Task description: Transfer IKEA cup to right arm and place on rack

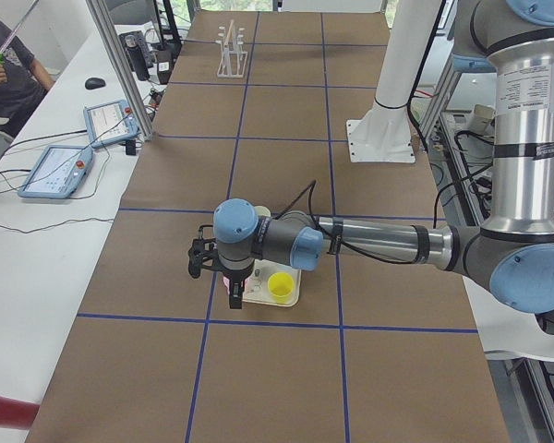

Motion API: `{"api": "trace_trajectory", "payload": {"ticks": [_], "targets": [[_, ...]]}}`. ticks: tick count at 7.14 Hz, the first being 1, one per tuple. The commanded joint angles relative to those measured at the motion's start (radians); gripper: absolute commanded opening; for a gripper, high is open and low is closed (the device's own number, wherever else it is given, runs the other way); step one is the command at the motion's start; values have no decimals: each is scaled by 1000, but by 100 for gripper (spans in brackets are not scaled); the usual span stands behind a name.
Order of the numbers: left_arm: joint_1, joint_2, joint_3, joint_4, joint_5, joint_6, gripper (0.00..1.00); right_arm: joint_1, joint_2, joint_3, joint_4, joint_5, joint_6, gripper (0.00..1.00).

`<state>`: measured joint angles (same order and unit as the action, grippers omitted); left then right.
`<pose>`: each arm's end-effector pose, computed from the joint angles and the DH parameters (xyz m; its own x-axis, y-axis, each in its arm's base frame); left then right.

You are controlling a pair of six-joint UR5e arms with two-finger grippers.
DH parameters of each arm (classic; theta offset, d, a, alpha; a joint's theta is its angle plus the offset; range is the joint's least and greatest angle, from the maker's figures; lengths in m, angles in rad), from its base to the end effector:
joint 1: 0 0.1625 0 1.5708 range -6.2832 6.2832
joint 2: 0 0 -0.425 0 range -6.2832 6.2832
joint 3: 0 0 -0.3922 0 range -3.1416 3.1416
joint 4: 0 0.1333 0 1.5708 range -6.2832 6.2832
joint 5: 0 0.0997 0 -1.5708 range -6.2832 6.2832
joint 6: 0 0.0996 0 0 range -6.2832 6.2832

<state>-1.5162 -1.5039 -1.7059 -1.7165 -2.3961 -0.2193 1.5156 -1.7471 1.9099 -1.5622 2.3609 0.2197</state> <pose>-0.0341 -0.4772 0.6047 0.6644 -0.0241 -0.7470 0.0934 0.9943 0.0510 0.0391 -0.4255 0.5694 0.6911 0.0584 0.7204 -0.0986 0.9950 0.0139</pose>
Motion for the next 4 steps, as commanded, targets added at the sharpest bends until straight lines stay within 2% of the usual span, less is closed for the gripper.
{"api": "trace_trajectory", "payload": {"ticks": [1, 4], "targets": [[-1, 1, 0, 0, 0, 0, 100, 0, 0, 0, 1, 3, 1, 99], [-1, 1, -6, -2, -1, 1, 100, 0, -9, -3, 7, 37, 1, 99]]}}
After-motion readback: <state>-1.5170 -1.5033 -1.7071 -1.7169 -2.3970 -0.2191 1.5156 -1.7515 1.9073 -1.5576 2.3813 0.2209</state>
